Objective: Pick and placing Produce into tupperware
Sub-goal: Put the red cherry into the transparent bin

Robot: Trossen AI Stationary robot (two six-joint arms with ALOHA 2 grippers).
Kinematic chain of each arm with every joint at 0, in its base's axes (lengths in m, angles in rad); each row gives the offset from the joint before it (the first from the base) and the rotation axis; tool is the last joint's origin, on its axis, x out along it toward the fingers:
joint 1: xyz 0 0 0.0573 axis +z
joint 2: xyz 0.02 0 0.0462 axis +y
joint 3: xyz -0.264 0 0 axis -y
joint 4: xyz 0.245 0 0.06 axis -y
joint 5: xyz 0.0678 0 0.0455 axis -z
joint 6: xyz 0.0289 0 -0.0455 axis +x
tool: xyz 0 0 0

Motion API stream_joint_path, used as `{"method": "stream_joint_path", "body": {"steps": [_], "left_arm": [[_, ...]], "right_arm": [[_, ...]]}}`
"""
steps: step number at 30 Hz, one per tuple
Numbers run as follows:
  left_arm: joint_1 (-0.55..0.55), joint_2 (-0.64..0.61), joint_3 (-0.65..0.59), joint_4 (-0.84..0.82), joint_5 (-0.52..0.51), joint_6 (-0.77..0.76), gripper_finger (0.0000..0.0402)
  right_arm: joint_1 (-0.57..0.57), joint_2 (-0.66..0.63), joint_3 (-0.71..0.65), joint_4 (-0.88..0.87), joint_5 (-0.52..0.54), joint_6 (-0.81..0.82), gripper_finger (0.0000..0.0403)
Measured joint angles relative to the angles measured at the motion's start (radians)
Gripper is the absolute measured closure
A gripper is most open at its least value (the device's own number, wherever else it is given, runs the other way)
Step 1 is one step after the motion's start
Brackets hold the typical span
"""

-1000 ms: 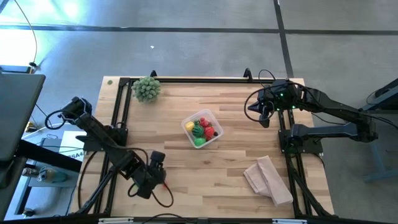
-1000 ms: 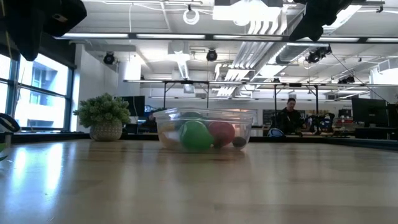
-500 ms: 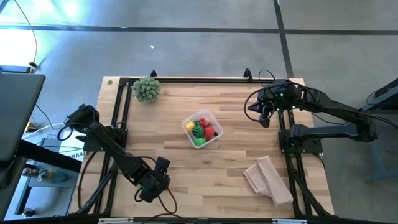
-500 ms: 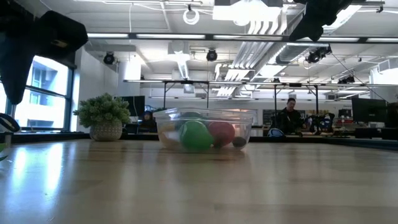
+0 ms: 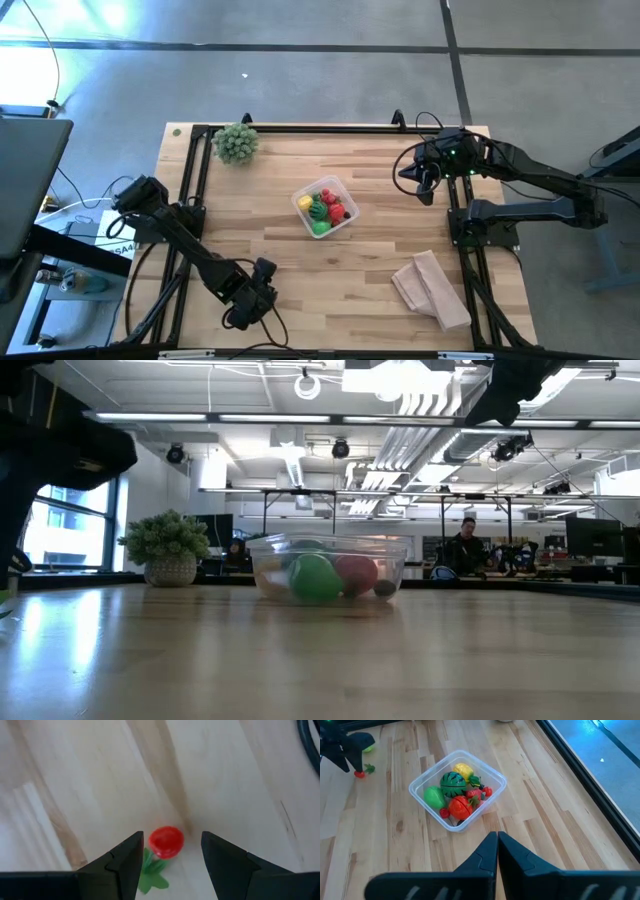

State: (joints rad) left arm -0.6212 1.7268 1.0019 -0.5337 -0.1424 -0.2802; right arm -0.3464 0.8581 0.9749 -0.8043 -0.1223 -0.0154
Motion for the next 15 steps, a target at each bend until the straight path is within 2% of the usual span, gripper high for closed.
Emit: {"method": "stream_joint_path", "body": {"steps": [15], "left_arm": [[0.000,0.033,0.000,0.008,0.002,0.024,0.0211]], "right_arm": [[0.000,0.000,0.000,0.000,0.000,0.000,0.0399]]}}
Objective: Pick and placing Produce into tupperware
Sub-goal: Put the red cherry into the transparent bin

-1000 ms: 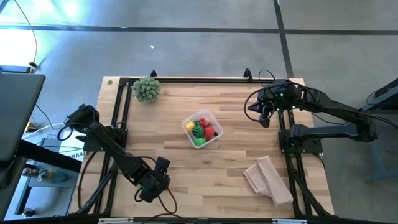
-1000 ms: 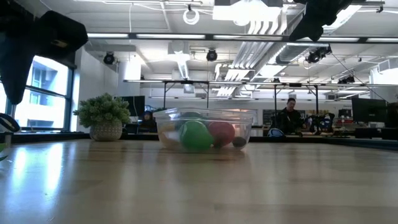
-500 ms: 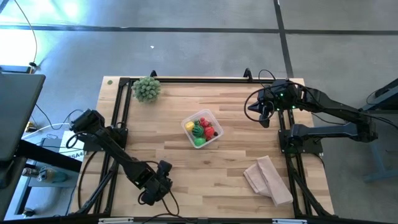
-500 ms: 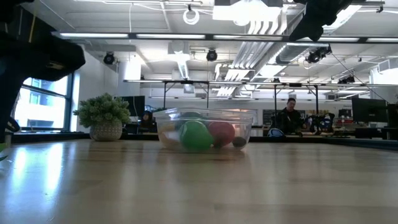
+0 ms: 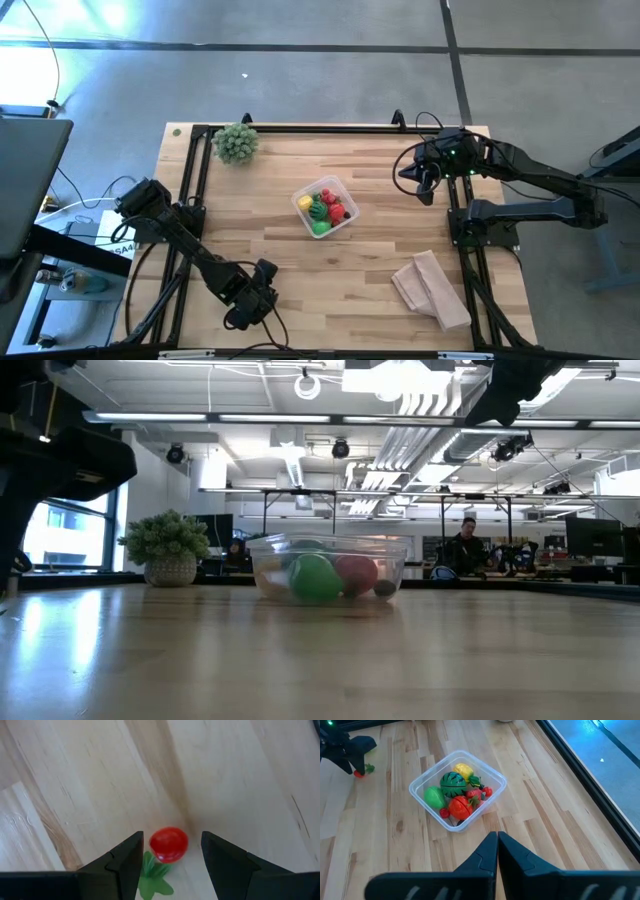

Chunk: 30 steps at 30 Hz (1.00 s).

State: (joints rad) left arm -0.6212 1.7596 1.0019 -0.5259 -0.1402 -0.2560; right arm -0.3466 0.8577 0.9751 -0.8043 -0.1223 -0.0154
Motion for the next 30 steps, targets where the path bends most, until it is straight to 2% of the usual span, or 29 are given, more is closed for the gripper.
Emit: {"method": "stream_joint_path", "body": {"steps": [21,30], "left_arm": [[0.000,0.040,0.001,0.000,-0.003,-0.013,0.0212],[0.000,0.041,0.001,-0.003,0.001,-0.011,0.0262]], "right_arm": [[0.000,0.000,0.000,0.000,0.000,0.000,0.0399],[0.000,0.000,0.000,0.000,0.000,0.000,0.0399]]}}
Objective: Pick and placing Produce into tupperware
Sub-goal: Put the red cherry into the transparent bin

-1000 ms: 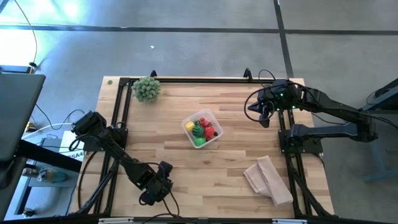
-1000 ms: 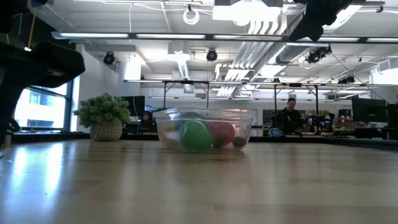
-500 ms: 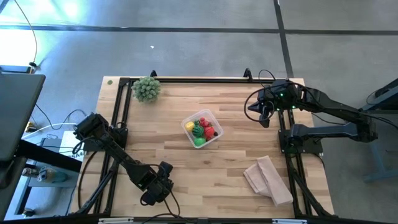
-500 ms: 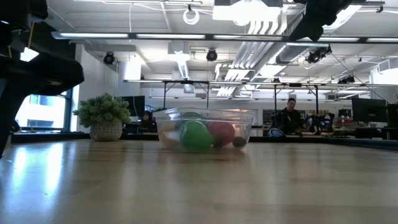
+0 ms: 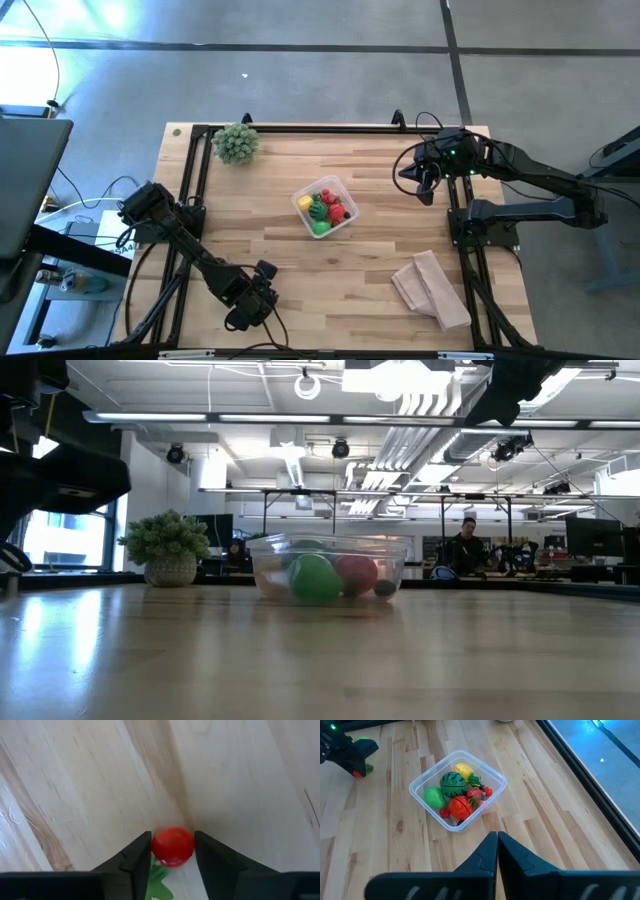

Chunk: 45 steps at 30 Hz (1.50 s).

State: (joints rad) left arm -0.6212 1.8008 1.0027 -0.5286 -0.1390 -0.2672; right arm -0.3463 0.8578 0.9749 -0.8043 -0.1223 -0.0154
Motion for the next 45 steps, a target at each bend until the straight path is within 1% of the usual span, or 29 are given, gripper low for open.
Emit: {"method": "stream_joint_path", "body": {"steps": [4,7,15,20,24,27,32,38,40,45], "left_arm": [[0.000,0.000,0.000,-0.001,0.000,0.001,0.0282],[0.000,0.000,0.000,-0.002,0.000,0.001,0.0290],[0.000,0.000,0.000,-0.004,-0.001,0.001,0.0279],[0.000,0.000,0.000,-0.005,-0.002,0.001,0.0284],[0.000,0.000,0.001,-0.011,-0.023,0.001,0.0287],[0.000,0.001,0.022,-0.062,-0.111,0.013,0.0283],[0.001,0.000,0.107,-0.118,-0.277,0.061,0.0279],[0.004,-0.001,0.204,-0.098,-0.498,0.210,0.0278],[0.021,-0.002,0.237,-0.082,-0.532,0.257,0.0278],[0.105,-0.037,0.295,-0.056,-0.535,0.311,0.0278]], "right_arm": [[0.000,0.000,0.000,0.000,0.000,0.000,0.0399],[0.000,0.000,0.000,0.000,0.000,0.000,0.0399],[0.000,0.000,0.000,0.000,0.000,0.000,0.0399],[0.000,0.000,0.000,0.000,0.000,0.000,0.0399],[0.000,0.000,0.000,0.000,0.000,0.000,0.0399],[0.000,0.000,0.000,0.000,0.000,0.000,0.0399],[0.000,0.000,0.000,0.000,0.000,0.000,0.0399],[0.000,0.000,0.000,0.000,0.000,0.000,0.0399],[0.000,0.000,0.000,0.000,0.000,0.000,0.0399],[0.000,0.000,0.000,0.000,0.000,0.000,0.0399]]}}
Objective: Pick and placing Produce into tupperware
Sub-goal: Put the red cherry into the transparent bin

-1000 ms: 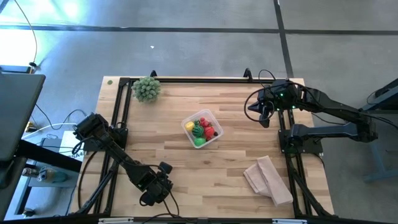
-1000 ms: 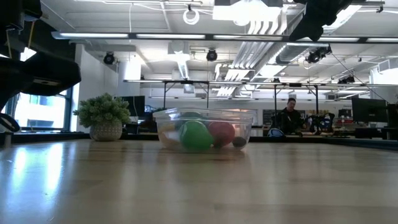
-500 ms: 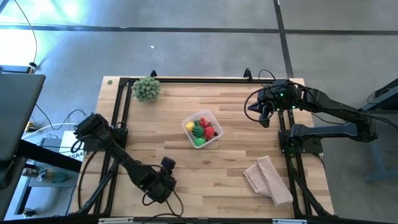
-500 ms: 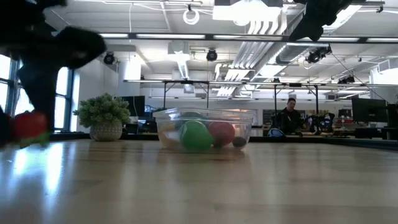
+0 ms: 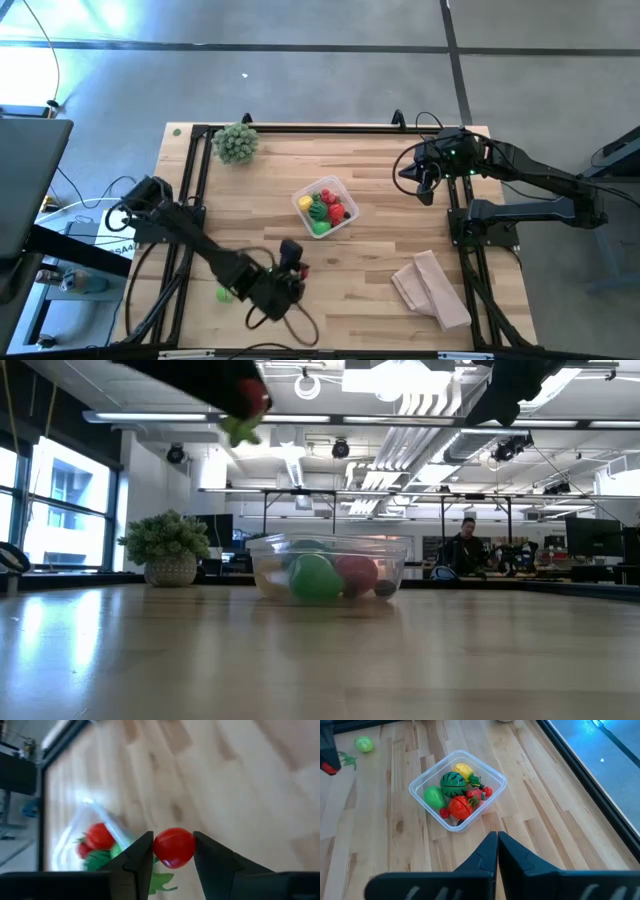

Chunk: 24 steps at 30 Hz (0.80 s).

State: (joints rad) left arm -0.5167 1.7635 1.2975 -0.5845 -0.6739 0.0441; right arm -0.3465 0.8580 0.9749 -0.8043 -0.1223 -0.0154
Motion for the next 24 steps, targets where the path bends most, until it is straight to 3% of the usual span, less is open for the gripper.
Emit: {"method": "stream_joint_path", "body": {"steps": [7,10,17,24], "left_arm": [[0.174,-0.099,0.000,0.144,0.007,0.184,0.0277],[0.271,-0.152,0.000,0.216,0.065,0.195,0.0277],[0.548,-0.200,0.000,0.281,0.341,0.155,0.0277],[0.787,-0.104,-0.001,0.239,0.690,0.001,0.0277]], "right_arm": [[0.000,0.000,0.000,0.000,0.000,0.000,0.0399],[0.000,0.000,0.000,0.000,0.000,0.000,0.0399],[0.000,0.000,0.000,0.000,0.000,0.000,0.0399],[0.000,0.000,0.000,0.000,0.000,0.000,0.0399]]}}
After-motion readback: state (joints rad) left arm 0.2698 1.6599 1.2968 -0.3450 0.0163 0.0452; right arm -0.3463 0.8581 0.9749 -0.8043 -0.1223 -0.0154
